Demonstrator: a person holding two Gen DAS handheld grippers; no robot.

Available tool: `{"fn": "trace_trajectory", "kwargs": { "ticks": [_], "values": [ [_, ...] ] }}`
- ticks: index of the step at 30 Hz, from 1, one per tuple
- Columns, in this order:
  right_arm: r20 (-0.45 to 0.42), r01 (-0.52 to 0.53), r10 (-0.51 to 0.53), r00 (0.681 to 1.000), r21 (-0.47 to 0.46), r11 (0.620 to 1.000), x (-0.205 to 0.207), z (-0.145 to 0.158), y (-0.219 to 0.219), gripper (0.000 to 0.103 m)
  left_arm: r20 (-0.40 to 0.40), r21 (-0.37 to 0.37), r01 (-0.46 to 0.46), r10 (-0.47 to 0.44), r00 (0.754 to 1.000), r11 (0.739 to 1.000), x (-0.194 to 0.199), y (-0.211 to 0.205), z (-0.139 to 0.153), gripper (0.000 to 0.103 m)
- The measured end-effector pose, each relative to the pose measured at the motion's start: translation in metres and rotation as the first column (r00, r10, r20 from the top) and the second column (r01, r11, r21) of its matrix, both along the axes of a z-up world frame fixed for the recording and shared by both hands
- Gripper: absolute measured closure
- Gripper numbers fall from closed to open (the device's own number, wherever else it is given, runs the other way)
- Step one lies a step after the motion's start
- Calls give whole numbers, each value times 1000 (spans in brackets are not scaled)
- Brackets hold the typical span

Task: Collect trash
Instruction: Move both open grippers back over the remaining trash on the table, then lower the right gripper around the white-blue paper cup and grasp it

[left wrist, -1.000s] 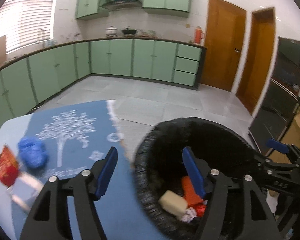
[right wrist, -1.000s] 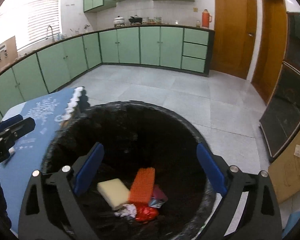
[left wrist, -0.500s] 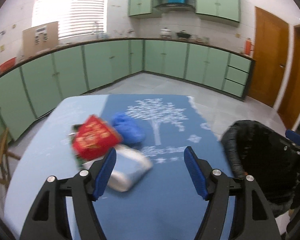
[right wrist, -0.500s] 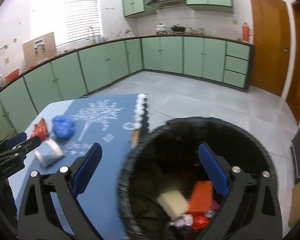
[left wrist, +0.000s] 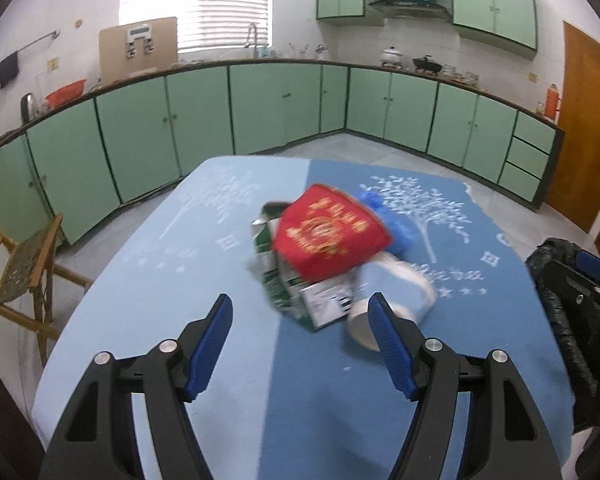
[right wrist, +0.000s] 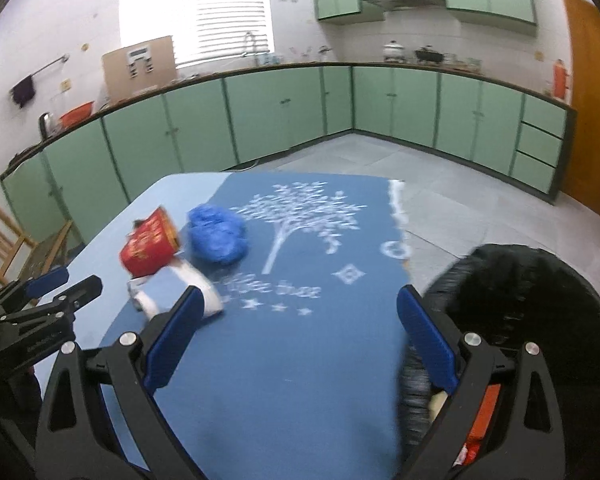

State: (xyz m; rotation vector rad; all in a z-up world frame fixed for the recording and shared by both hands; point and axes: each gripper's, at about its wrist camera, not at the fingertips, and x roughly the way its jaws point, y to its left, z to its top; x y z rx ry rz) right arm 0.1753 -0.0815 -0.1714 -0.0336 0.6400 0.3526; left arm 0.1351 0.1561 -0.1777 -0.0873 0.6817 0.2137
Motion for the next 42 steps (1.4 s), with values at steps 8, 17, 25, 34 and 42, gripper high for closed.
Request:
{"fn": "trace_trajectory", "kwargs": {
  "ticks": [8,17,25,34,42],
  "values": [
    [-50,-82,82,995,-1,997,7,-20,50,9,-31,-10,-30,29,999,1000,-1,24,-15,34],
    [-106,-147,143,984,-35,988,8,-46,98,9,-46,-23,-59,58,997,998,-3,47,-21,34],
    [-139,-131,119,983,-81,988,16,-57,108,9,-47,-43,-54,52,998,998,-1,50,-24,34],
    [-136,-60,40,990,-150,987,26,-58,82,9,-49,-63,-44,41,998,997,2,46,-26,34],
    [-148,64,-85,985,-141,988,37,-57,39,9,-57,-75,-46,42,998,996,2,45,-29,34]
  ]
}}
